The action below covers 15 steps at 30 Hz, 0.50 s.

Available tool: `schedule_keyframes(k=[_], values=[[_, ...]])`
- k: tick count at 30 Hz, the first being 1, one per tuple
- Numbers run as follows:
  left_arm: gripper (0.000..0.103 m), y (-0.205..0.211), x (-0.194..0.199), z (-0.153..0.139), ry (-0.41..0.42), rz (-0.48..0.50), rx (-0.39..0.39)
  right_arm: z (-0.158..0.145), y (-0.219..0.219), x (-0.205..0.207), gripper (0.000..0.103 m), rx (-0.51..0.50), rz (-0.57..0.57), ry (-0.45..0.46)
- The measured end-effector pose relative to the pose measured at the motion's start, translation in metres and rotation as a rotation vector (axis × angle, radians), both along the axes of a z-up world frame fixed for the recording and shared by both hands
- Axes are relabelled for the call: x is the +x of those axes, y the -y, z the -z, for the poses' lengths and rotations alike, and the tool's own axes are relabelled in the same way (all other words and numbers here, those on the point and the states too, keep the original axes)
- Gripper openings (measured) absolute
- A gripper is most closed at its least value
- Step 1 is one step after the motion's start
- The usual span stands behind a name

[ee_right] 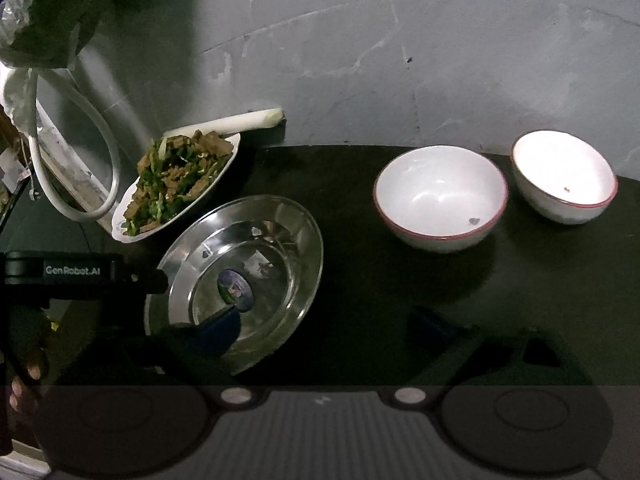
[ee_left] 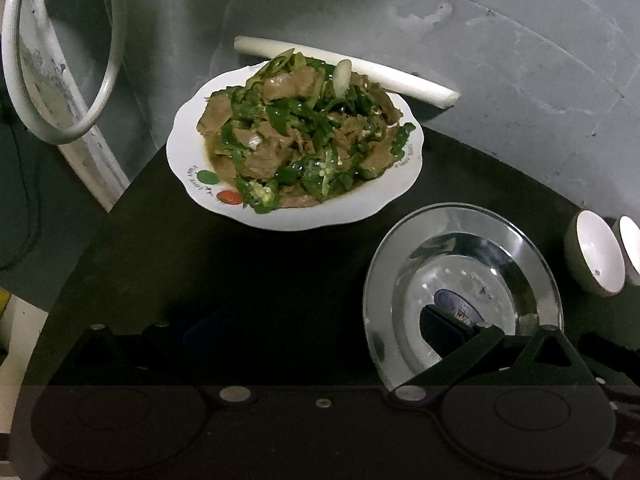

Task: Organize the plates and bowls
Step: 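Move the left tool to the stickered steel plate and grasp its rim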

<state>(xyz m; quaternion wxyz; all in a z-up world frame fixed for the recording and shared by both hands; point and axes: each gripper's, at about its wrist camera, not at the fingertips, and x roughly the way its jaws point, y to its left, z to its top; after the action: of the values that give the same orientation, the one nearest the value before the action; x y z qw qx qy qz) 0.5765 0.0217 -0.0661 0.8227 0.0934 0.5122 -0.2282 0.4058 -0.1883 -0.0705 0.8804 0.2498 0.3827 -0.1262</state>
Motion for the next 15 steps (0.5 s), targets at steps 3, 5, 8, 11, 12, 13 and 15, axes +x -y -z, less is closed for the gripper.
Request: schedule_keyframes(k=[3, 5, 8, 11, 12, 13, 15], values=[[0.102, 0.003, 0.001, 0.0, -0.005, 0.004, -0.005, 0.001, -0.001, 0.003, 0.085, 0.01, 0.0, 0.006], [0.099, 0.006, 0.001, 0.0, -0.004, 0.01, -0.01, 0.002, -0.001, 0.004, 0.083, 0.016, 0.0, 0.011], [0.095, 0.01, 0.0, 0.0, -0.01, 0.023, -0.017, 0.003, -0.002, 0.006, 0.079, 0.019, 0.003, 0.01], [0.089, 0.012, 0.0, 0.0, -0.015, 0.03, -0.028, 0.004, -0.002, 0.007, 0.07, 0.031, 0.002, 0.015], [0.088, 0.012, 0.0, 0.0, -0.018, 0.029, -0.03, 0.004, -0.002, 0.007, 0.068, 0.028, 0.002, 0.017], [0.085, 0.013, 0.001, 0.001, -0.025, 0.029, -0.034, 0.004, -0.003, 0.007, 0.063, 0.021, 0.003, 0.017], [0.079, 0.013, 0.001, 0.002, -0.037, 0.032, -0.044, 0.004, -0.003, 0.008, 0.059, 0.015, 0.008, 0.024]])
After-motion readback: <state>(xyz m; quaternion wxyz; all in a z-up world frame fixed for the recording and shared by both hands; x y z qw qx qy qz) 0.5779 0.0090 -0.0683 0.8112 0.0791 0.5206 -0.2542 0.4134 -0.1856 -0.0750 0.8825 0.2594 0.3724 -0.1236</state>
